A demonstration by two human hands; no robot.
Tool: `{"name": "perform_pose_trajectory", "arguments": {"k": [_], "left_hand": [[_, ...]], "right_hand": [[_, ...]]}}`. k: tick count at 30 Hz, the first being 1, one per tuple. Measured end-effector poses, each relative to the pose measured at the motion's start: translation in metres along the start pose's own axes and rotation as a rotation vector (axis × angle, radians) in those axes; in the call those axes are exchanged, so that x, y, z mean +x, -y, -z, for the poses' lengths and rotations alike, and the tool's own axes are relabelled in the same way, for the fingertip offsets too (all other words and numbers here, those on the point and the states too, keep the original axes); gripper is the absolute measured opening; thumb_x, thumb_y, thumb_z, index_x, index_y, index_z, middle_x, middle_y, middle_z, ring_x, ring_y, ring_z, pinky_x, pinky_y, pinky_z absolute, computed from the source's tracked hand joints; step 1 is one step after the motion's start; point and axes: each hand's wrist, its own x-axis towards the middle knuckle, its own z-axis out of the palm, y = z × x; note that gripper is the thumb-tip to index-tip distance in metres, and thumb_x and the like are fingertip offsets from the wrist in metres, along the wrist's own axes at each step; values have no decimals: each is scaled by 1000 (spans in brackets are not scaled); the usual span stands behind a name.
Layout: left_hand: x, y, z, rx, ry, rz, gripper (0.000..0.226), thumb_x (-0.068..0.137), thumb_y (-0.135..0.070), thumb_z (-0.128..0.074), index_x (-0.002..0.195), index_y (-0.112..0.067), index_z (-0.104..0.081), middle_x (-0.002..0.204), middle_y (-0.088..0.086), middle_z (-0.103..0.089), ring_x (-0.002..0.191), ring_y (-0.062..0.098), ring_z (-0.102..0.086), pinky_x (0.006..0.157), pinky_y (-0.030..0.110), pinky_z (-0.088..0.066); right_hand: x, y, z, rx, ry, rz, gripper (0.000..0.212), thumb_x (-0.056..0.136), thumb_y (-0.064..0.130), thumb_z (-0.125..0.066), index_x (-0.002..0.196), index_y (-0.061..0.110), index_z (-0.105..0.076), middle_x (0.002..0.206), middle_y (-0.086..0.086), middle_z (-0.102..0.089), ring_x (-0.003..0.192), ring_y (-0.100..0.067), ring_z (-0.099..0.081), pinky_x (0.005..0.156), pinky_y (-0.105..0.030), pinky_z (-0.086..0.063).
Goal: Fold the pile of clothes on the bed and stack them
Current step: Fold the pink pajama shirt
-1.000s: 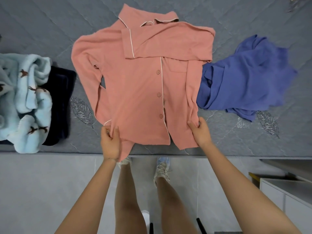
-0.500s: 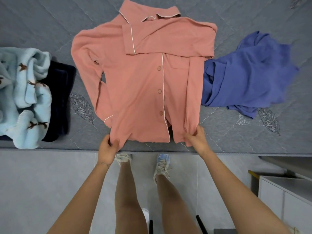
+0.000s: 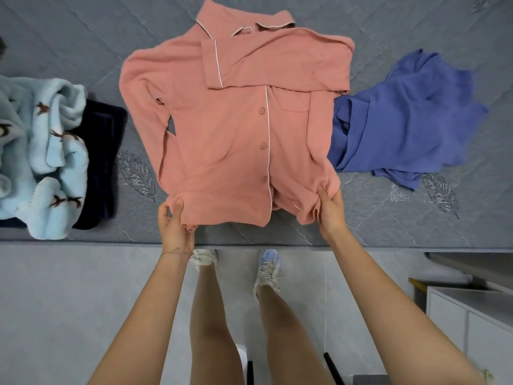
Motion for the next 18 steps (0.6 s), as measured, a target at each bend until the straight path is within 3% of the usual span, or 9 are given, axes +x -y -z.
{"name": "perform_pose_trajectory", "arguments": {"k": [4, 7, 9, 11, 14, 16, 18], "left_hand": [[-8, -5, 3, 7, 55, 43, 19, 102, -12, -46, 86, -22, -47, 71, -10, -66, 51, 0, -55, 35, 12, -36], [-8, 5, 19, 190, 120, 52, 22, 101, -13, -50, 81, -21, -44, 75, -4, -60, 55, 7, -52, 35, 15, -34], [-4, 17, 30, 420, 127, 22, 22, 100, -18, -52, 80, -17, -44, 80, 3, -52, 65, 15, -51, 47, 28, -48], [0, 29, 36, 676, 116, -23, 24, 97, -26, -54, 86, -6, -46, 82, 9, -49, 75, 22, -50, 67, 45, -50], [0, 34, 30, 954, 101, -50, 23, 96, -21, -56, 105, -2, -47, 89, 10, -51, 87, 28, -52, 73, 39, -40], [-1, 35, 22, 1115, 26, -150, 43, 92, -20, -62, 130, -6, -46, 112, 17, -52, 105, 36, -50, 87, 43, -41], [-3, 38, 12, 1273, -73, -358, 63, 84, -21, -70, 140, -10, -43, 124, 21, -48, 114, 40, -47, 97, 49, -37]], "right_hand": [[0, 4, 2, -72, -27, 20, 34, 103, 20, -48, 137, 20, -49, 122, 5, -63, 112, -12, -61, 98, -33, -49], [2, -5, 7, -294, -104, -8, 25, 102, 26, -48, 123, 17, -56, 113, -1, -64, 105, -16, -59, 95, -34, -47], [2, -14, 11, -462, -171, -90, 30, 102, 33, -46, 117, 10, -56, 103, -2, -61, 101, -21, -55, 90, -35, -43], [1, -23, 16, -659, -187, -154, 40, 100, 39, -47, 121, 5, -53, 107, -7, -58, 103, -26, -54, 91, -37, -42], [0, -35, 19, -775, -190, -148, 45, 94, 35, -55, 126, 4, -47, 122, -14, -57, 115, -35, -54, 97, -45, -44], [-1, -38, 17, -825, -237, -71, 51, 90, 29, -60, 131, 4, -44, 131, -16, -49, 124, -36, -46, 99, -47, -41], [-4, -38, 14, -925, -290, 25, 66, 87, 26, -64, 143, 9, -34, 144, -15, -37, 132, -34, -35, 104, -51, -35]]}}
